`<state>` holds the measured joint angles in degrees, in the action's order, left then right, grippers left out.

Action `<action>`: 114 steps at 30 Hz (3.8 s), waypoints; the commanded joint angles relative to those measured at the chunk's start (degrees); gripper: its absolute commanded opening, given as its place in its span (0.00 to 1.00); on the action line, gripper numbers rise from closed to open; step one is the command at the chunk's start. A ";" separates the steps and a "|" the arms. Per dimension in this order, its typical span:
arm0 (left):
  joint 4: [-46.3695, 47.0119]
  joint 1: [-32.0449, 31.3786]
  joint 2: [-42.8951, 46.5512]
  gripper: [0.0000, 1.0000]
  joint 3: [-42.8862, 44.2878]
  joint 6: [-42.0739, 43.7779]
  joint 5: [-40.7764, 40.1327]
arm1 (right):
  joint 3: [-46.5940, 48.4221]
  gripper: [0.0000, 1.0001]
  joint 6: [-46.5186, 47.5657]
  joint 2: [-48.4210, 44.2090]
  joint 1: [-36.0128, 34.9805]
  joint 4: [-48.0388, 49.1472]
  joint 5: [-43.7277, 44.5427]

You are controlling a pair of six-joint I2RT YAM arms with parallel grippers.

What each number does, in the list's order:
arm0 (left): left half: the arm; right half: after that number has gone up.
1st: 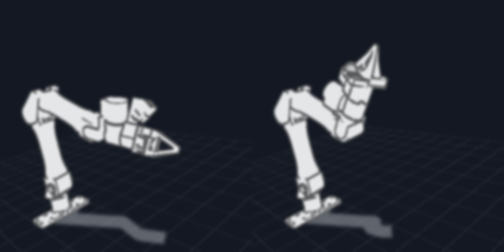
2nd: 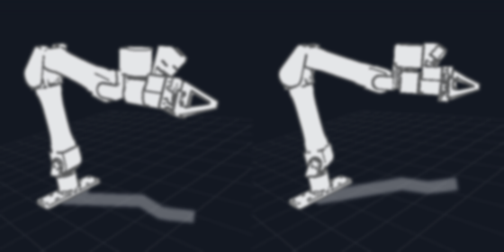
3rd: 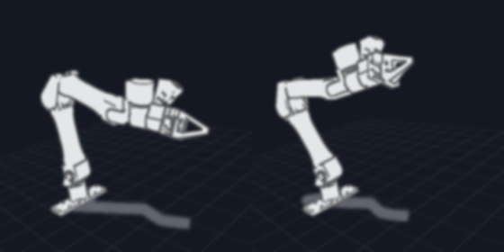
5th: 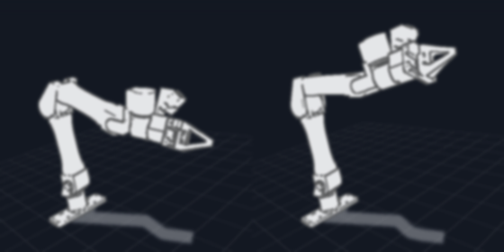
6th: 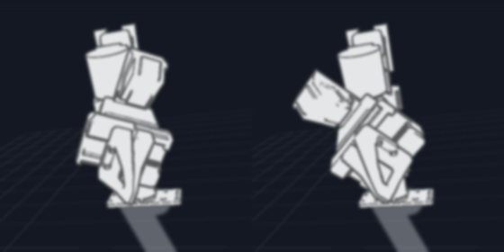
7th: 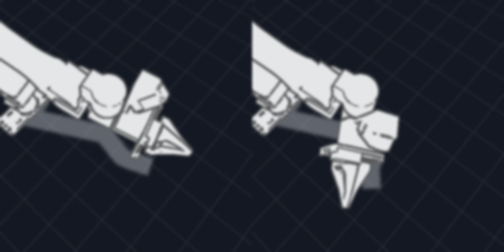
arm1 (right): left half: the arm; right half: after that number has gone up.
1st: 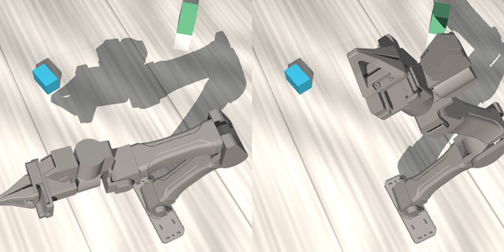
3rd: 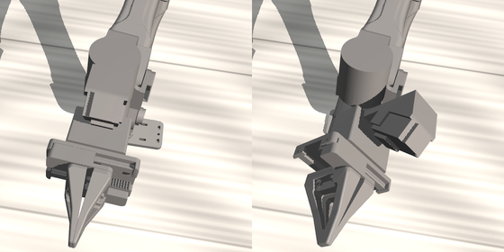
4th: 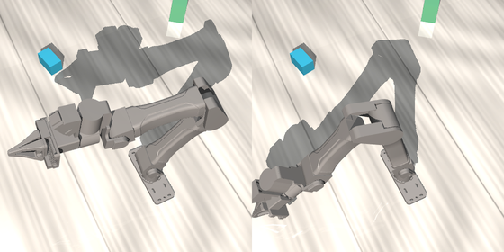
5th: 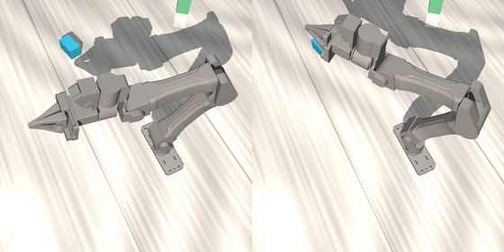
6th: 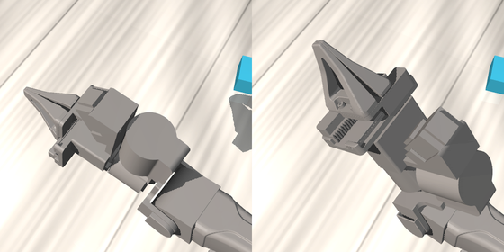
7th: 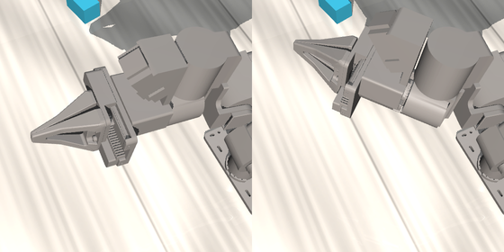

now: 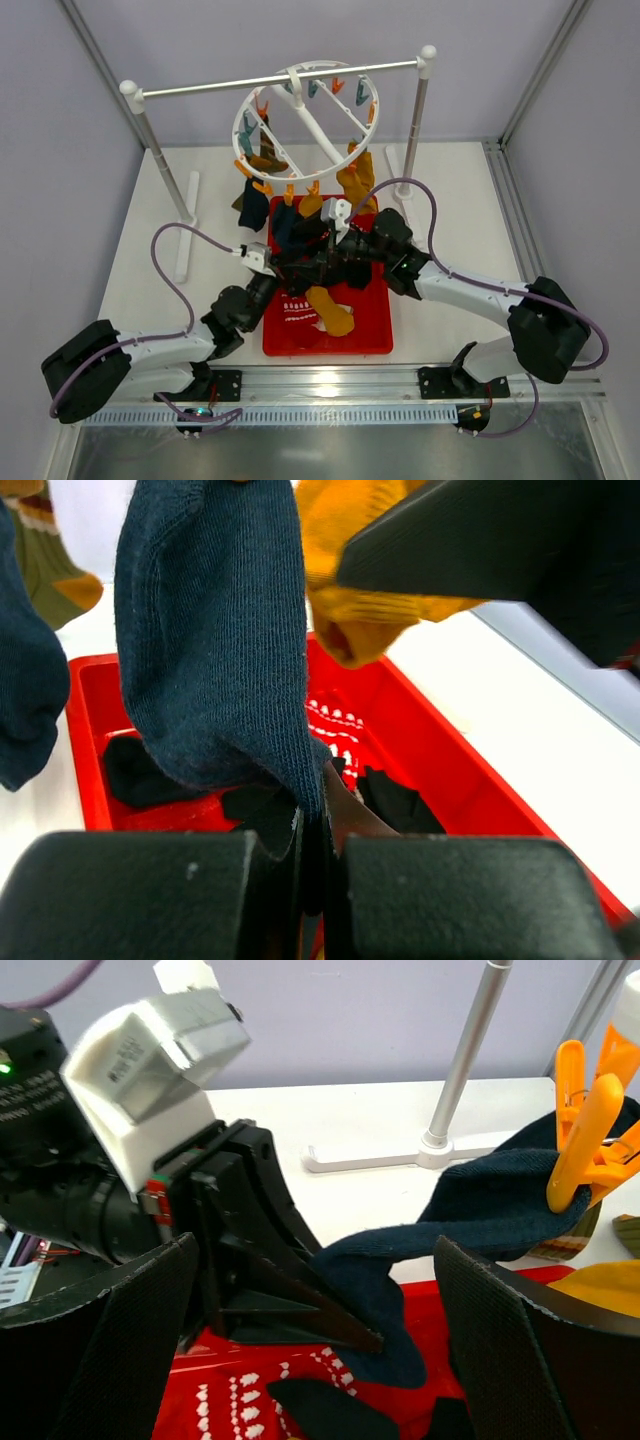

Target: Remove the socks clipped to the hanger

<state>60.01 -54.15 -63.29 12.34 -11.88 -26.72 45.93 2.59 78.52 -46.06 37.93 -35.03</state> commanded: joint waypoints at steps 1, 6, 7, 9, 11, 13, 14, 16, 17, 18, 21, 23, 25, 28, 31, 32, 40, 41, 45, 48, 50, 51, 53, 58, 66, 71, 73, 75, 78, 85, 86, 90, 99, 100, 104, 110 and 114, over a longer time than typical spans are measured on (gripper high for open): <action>-1.47 -0.25 2.98 0.00 -0.03 1.16 2.81 | 3.19 1.00 1.98 1.81 -0.17 3.99 0.84; -4.89 -0.25 5.80 0.00 -0.38 1.59 4.83 | 3.64 0.99 1.80 4.45 -0.26 7.50 3.99; -5.25 -0.25 6.15 0.00 -0.39 1.68 5.01 | 3.90 1.00 1.80 4.53 -0.17 7.94 4.87; -5.78 -0.25 6.95 0.00 -0.47 1.77 5.36 | 3.99 1.00 1.37 5.15 -0.17 9.61 5.93; -6.22 -0.25 7.21 0.00 -0.56 1.68 5.71 | 4.51 1.00 0.93 5.76 -0.25 11.19 8.12; -6.57 -0.25 7.56 0.00 -0.56 1.42 6.59 | 4.87 1.00 0.31 6.82 -0.17 12.51 10.49; -6.57 -0.25 7.74 0.00 -0.65 1.25 6.85 | 4.78 1.00 0.22 7.17 -0.25 14.34 12.68; -6.57 -0.25 7.74 0.00 -0.56 0.98 7.47 | 4.52 1.00 -0.13 8.39 -0.25 16.72 14.98; -6.66 -0.25 7.74 0.00 -0.56 0.89 7.73 | 4.60 1.00 -0.22 8.84 -0.25 18.74 17.60; -6.57 -0.25 7.65 0.00 -0.47 0.89 7.91 | 4.69 1.00 -0.39 9.36 -0.17 19.54 18.75; -6.57 -0.25 7.56 0.00 -0.47 0.63 8.44 | 4.61 1.00 -0.74 10.77 -0.17 23.67 23.67; -6.66 -0.25 7.48 0.00 -0.39 0.54 8.61 | 4.25 1.00 -0.92 11.39 -0.25 26.39 25.09; -6.66 -0.25 7.56 0.00 -0.47 0.63 8.61 | 3.73 1.00 -1.18 11.57 -0.25 28.24 26.58; -6.66 -0.25 7.65 0.00 -0.65 0.63 8.53 | 3.38 1.00 -1.36 11.74 -0.25 31.14 27.81; -6.75 -0.25 7.83 0.00 -0.74 0.63 8.35 | 2.85 1.00 -1.36 11.39 -0.25 33.08 29.66; -6.75 -0.25 7.83 0.00 -0.65 0.63 8.26 | 2.67 1.00 -0.92 11.22 -0.25 33.87 30.80; -6.75 -0.25 7.74 0.00 -0.74 0.80 7.65 | 2.06 0.99 -0.57 9.81 -0.17 35.89 33.53; -6.66 -0.25 7.65 0.00 -0.82 0.98 7.30 | 1.88 1.00 -0.66 9.72 -0.17 36.94 33.97; -6.31 -0.25 7.21 0.00 -1.00 1.77 5.10 | -0.05 1.00 -2.50 8.23 1.50 40.02 33.54; -6.39 -0.25 7.21 0.00 -1.09 2.12 4.75 | -1.54 1.00 -5.84 6.39 2.99 40.38 32.22; -6.22 -0.25 7.04 0.00 -0.91 2.30 4.49 | -1.99 1.00 -7.68 5.42 3.70 40.82 31.25; -6.31 -0.25 6.78 0.00 -0.91 2.39 4.57 | -1.99 1.00 -8.47 5.24 4.40 40.73 30.29; -6.31 -0.25 6.60 0.00 -0.74 2.56 5.36 | -1.90 1.00 -10.23 5.15 4.93 40.90 29.49; -6.22 -0.25 6.42 0.00 -0.74 3.09 5.01 | -1.72 1.00 -14.62 4.80 6.86 41.87 25.28; -5.87 -0.25 6.34 0.00 -0.74 2.74 6.15 | -3.38 1.00 -15.33 3.40 6.95 41.34 22.99; -5.60 -0.25 6.07 0.00 -0.74 2.48 5.36 | -10.94 1.00 -16.30 -1.69 6.52 46.53 22.98; -5.69 -0.25 6.33 0.00 -0.65 2.30 5.36 | -15.25 0.99 -15.60 -5.72 4.94 46.53 23.42; -5.78 -0.25 6.42 0.00 -0.65 2.12 5.36 | -17.89 0.99 -14.37 -8.46 2.04 42.52 24.04; -5.78 -0.25 6.33 0.00 -0.56 1.86 5.62 | -16.41 1.00 -9.46 -13.03 -3.13 31.91 25.09; -5.95 -0.25 6.86 0.00 -0.56 1.33 6.94 | -5.95 0.99 -10.59 -9.19 -4.74 16.40 20.88; -6.13 -0.25 7.30 0.00 -0.65 1.25 7.03 | -3.51 0.99 -11.20 -7.44 -4.74 15.17 20.61; -6.57 -0.25 8.27 0.00 -1.09 1.24 6.86 | 0.20 1.00 -12.69 -3.83 -4.74 11.47 19.82; -6.92 -0.25 8.88 0.00 -1.26 1.16 7.12 | 6.09 1.00 -14.80 1.28 -3.86 7.25 24.91; -6.92 -0.25 8.88 0.00 -1.26 1.07 7.21 | 6.45 0.99 -14.98 2.07 -3.68 7.24 25.79; -7.36 -0.25 9.50 0.00 -1.44 0.98 7.30 | 7.59 1.00 -15.60 3.57 -2.10 7.59 28.52; -7.98 -0.25 10.90 0.00 -1.79 1.07 6.59 | 7.94 0.99 -14.98 4.53 -1.49 8.03 30.02; -7.98 -0.25 10.99 0.00 -1.79 0.81 7.29 | 9.26 0.99 -14.63 5.85 -1.48 7.95 29.67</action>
<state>51.62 -54.28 -53.10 10.90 -10.48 -19.92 51.79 -12.23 83.68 -47.40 44.36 -6.20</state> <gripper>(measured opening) 0.003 0.996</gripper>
